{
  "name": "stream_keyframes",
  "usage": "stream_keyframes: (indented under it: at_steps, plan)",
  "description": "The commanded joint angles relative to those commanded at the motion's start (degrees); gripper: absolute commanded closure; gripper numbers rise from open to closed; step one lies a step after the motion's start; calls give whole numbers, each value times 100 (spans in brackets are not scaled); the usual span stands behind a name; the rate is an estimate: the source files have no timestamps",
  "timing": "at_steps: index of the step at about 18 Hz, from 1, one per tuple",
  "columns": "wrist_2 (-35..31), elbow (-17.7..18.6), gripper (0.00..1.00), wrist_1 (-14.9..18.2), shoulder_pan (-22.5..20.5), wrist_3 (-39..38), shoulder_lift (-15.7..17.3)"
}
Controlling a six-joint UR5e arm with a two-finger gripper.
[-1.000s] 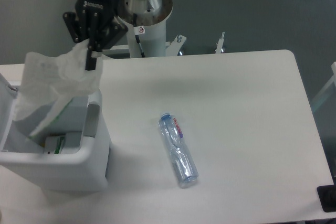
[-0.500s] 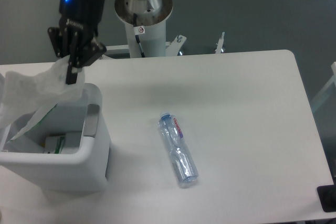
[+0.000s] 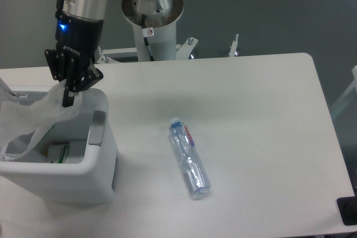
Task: Place the trash in the trash can
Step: 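Carry the bag over the white bin and lower it inside, then open the gripper to release the bag into the bin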
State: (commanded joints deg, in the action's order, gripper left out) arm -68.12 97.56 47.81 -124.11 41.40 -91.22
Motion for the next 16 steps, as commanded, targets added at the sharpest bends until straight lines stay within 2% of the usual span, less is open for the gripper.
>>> stream_keyframes:
  at_steps: [1, 2, 3, 4, 5, 7, 14, 15, 16]
  plan:
    - [0, 17, 93, -9, 9, -9, -18]
    - [9, 26, 80, -17, 9, -17, -27]
    - [17, 26, 44, -44, 9, -35, -27]
    - [18, -26, 27, -44, 9, -53, -18]
    - [18, -61, 16, -44, 1, -79, 8]
    - [9, -79, 9, -44, 0, -219, 69]
    - [18, -167, 5, -44, -43, -676, 105]
    - [9, -228, 5, -44, -122, -825, 87]
    - [0, -246, 5, -27, -384, -1070, 87]
